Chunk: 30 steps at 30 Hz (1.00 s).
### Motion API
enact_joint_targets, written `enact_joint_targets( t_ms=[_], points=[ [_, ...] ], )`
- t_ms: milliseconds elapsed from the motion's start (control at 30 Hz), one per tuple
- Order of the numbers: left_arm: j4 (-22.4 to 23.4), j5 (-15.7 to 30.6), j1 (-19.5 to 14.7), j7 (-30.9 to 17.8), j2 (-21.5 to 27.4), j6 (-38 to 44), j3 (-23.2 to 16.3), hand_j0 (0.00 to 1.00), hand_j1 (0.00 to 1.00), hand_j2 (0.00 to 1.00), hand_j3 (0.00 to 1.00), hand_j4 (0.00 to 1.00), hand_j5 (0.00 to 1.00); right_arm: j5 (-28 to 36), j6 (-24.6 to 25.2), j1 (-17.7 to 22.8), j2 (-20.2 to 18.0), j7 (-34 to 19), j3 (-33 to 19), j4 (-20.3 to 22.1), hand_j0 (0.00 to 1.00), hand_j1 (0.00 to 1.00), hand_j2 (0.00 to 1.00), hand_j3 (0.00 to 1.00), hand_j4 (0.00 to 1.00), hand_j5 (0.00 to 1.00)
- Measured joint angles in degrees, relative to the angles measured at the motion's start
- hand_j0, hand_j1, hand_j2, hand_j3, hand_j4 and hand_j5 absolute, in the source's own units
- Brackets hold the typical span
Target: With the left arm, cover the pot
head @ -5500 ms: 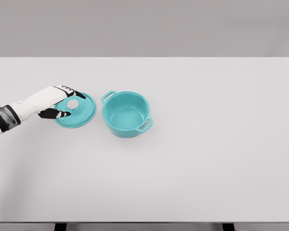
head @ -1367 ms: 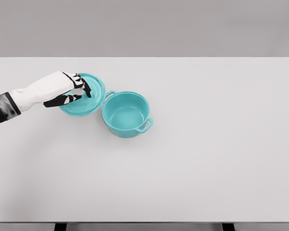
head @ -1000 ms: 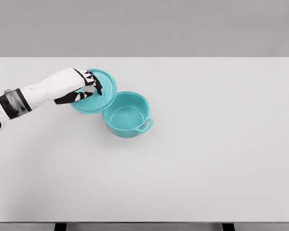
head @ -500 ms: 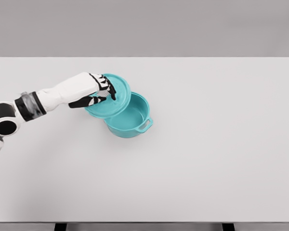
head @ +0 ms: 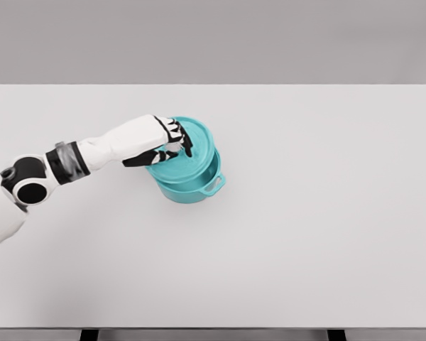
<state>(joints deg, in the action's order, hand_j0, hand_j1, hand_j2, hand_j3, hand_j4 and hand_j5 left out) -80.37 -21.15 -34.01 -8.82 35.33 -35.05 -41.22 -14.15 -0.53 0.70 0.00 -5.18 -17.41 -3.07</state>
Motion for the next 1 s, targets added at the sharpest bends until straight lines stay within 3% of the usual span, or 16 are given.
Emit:
enact_joint_targets(
  t_ms=[833,1000],
  points=[
    [1.40,-1.84,0.18,0.00,-1.44,0.00,-1.30,0.50,0.50,0.50,0.50,0.50,0.50,0.00,0.00,0.00,0.00,0.00,0.00,0.00,1.00,1.00,1.00,1.00,1.00,1.00],
    [1.38,-1.82,0.26,0.01,-1.46,0.01,-1.29,0.59,0.59,0.59,0.59,0.59,0.59,0.00,0.00,0.00,0.00,0.00,0.00,0.00,1.00,1.00,1.00,1.00,1.00,1.00]
  ],
)
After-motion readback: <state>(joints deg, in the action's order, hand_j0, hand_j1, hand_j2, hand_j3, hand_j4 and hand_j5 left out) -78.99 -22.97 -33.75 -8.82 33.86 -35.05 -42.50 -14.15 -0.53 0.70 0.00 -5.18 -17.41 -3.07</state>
